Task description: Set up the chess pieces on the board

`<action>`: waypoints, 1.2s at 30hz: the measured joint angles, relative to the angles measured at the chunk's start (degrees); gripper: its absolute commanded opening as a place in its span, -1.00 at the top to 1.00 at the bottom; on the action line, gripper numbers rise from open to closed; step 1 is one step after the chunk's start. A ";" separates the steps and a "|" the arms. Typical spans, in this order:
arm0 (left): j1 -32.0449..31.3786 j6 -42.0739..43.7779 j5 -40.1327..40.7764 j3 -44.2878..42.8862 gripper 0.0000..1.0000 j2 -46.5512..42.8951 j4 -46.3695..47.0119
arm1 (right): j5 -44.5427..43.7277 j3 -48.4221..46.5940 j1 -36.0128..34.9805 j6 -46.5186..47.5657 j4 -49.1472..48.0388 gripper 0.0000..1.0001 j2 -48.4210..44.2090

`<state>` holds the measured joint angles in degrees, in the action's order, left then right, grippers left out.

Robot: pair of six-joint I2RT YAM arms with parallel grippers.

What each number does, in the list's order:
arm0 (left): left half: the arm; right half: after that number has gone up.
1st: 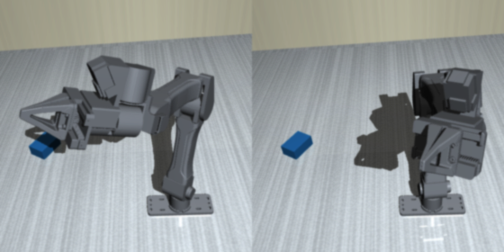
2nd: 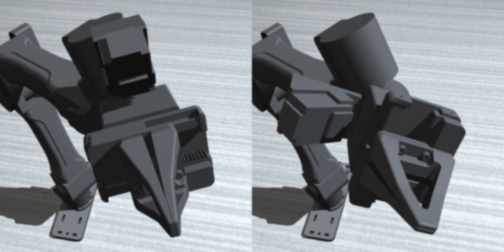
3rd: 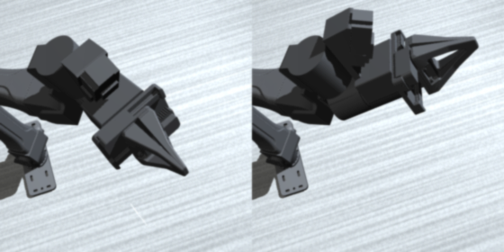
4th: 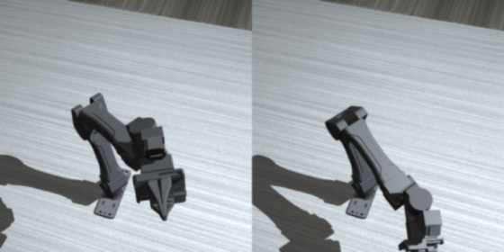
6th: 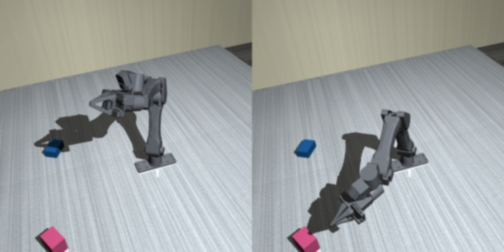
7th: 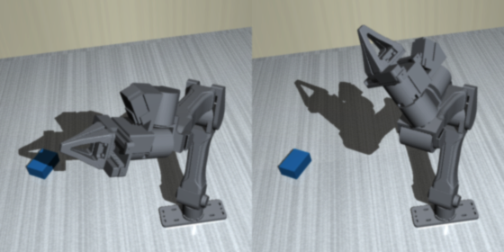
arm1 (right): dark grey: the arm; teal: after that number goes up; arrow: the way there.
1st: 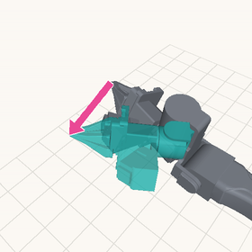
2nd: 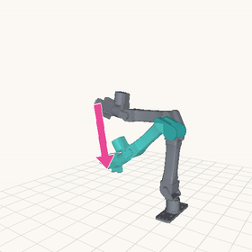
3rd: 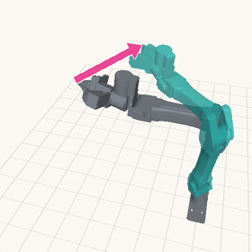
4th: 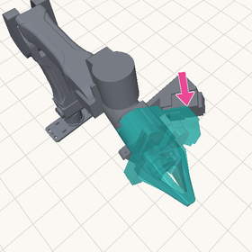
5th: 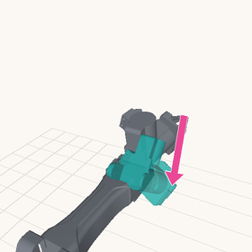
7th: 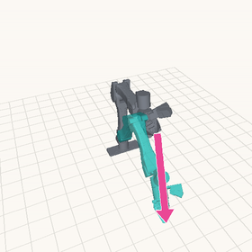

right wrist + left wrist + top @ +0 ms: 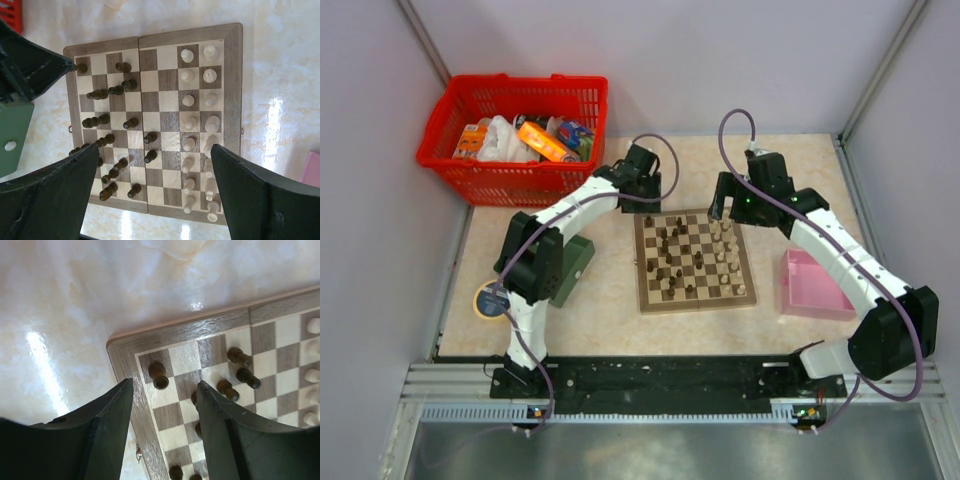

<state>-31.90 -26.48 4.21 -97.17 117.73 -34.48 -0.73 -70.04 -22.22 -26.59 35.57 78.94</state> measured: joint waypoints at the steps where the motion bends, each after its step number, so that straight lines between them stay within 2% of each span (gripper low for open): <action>1: 0.00 0.00 -0.09 0.42 -0.19 -1.11 0.42 | -0.02 0.00 0.00 0.00 0.00 -0.86 0.00; 9: -0.83 0.31 -3.76 1.44 -0.09 -6.69 4.11 | -0.20 1.40 0.00 -0.24 -0.04 -0.86 -0.02; 15: -2.82 2.32 -8.00 1.44 0.06 -6.19 4.44 | -0.22 1.42 0.00 -0.24 0.02 -0.86 -0.02; 22: -3.82 3.30 -8.20 1.55 0.07 -2.78 3.10 | -0.22 1.42 0.00 -0.20 0.02 -0.86 -0.02; 36: -3.72 4.15 -7.91 2.47 0.13 -1.77 2.32 | -0.22 1.44 0.00 -0.17 0.02 -0.86 -0.11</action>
<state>-35.62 -22.33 -3.70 -94.70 115.96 -32.16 -0.95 -68.60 -22.22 -26.76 35.59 78.83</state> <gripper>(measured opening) 0.439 0.931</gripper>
